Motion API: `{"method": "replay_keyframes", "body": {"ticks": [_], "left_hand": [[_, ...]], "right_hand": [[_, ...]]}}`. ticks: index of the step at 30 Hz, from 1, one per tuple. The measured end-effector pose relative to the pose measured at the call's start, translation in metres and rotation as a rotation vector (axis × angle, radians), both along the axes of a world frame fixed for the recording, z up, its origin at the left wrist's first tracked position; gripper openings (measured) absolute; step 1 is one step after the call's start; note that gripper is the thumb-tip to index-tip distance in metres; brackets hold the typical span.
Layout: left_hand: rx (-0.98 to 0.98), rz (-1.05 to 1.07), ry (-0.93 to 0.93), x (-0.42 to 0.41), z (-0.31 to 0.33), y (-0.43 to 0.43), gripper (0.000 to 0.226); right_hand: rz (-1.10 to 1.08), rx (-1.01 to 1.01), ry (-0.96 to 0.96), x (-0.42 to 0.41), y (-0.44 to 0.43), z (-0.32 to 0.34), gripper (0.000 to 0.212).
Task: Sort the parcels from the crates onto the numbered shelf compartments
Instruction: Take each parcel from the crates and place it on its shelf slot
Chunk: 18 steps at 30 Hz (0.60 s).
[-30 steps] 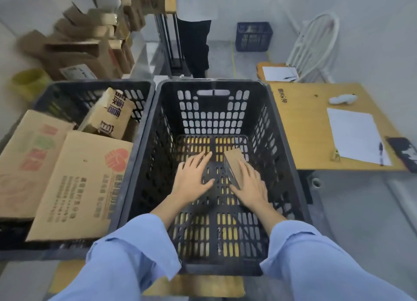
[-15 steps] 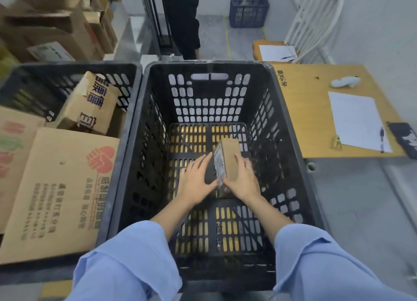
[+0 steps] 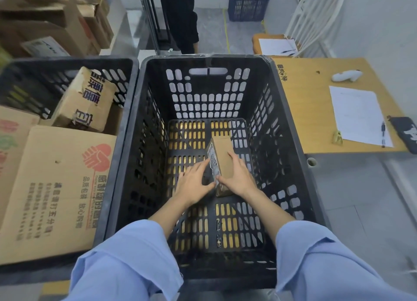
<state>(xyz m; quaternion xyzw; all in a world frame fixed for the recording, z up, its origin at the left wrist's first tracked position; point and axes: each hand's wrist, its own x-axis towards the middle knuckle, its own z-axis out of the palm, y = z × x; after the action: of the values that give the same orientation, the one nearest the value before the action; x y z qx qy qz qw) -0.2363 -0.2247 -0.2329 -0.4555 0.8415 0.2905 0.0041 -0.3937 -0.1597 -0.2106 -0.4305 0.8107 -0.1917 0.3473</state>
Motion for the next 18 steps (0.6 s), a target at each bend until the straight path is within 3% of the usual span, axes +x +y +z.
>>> {"method": "replay_keyframes", "body": {"ticks": [7,18], "left_hand": [[0.032,0.023,0.067,-0.001,0.007,-0.002,0.077],[0.077,0.254,0.543,-0.01,0.063,-0.034,0.071]], "right_hand": [[-0.165,-0.118,-0.194,0.0,-0.01,0.013,0.085],[-0.199,-0.471,-0.403,-0.008,-0.027,0.06,0.072]]}}
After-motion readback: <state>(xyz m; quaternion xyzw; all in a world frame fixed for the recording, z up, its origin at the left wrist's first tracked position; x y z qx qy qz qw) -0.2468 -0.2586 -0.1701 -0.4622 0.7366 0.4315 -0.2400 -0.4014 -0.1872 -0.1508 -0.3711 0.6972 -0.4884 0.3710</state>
